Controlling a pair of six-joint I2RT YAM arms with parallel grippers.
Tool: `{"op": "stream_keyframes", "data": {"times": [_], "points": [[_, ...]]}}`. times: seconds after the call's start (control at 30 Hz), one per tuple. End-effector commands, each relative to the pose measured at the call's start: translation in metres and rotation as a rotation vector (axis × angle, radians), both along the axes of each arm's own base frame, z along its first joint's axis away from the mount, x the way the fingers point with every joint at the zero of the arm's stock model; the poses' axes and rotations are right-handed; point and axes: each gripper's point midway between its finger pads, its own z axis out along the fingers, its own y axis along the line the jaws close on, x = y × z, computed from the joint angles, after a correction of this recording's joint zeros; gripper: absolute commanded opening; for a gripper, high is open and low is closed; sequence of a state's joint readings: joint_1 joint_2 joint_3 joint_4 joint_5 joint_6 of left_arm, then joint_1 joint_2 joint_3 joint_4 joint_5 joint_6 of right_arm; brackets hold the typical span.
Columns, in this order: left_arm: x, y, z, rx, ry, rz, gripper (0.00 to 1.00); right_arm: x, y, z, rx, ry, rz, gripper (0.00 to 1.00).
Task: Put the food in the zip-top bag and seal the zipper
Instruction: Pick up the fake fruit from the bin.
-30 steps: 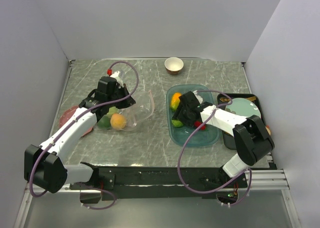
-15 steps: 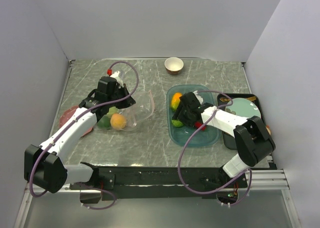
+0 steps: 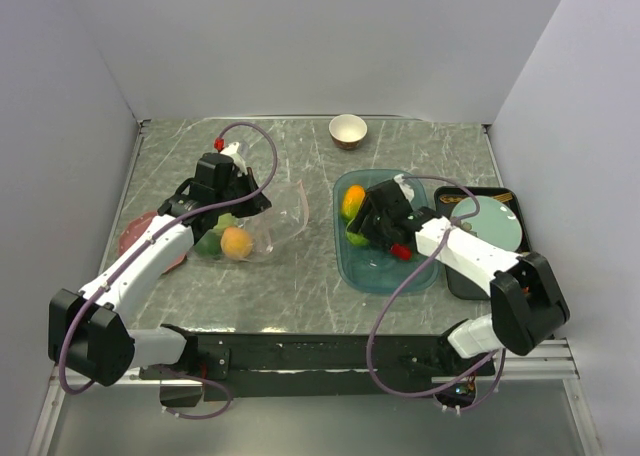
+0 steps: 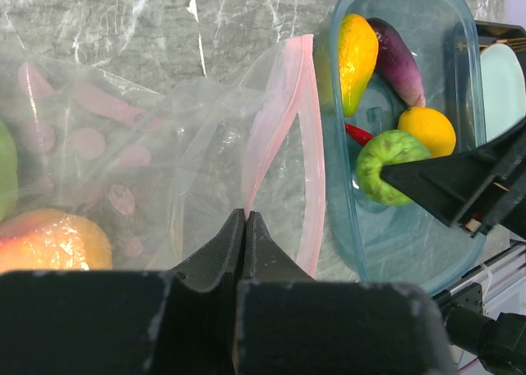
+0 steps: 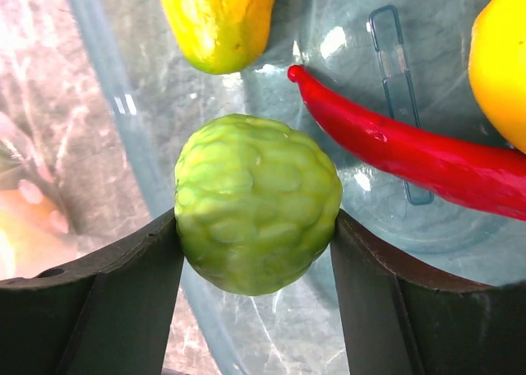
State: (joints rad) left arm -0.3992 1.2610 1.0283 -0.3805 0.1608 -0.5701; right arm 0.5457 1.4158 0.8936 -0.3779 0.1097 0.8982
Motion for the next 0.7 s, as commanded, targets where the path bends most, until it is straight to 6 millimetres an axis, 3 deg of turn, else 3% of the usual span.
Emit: {"op": "stream_keyframes", "data": {"times": [0.0,0.33,0.67], "points": [[0.006,-0.006,0.014,-0.025,-0.033,-0.007,0.01,0.004,-0.005,0.026,0.008,-0.072,-0.005,0.04],[0.005,-0.007,0.011,-0.025,-0.026,-0.012,0.01,0.011,0.008,0.077,0.005,-0.204,0.059,0.04],[0.003,-0.007,0.007,-0.028,-0.014,-0.017,0.01,0.008,0.041,0.103,0.108,-0.255,0.166,0.05]]}}
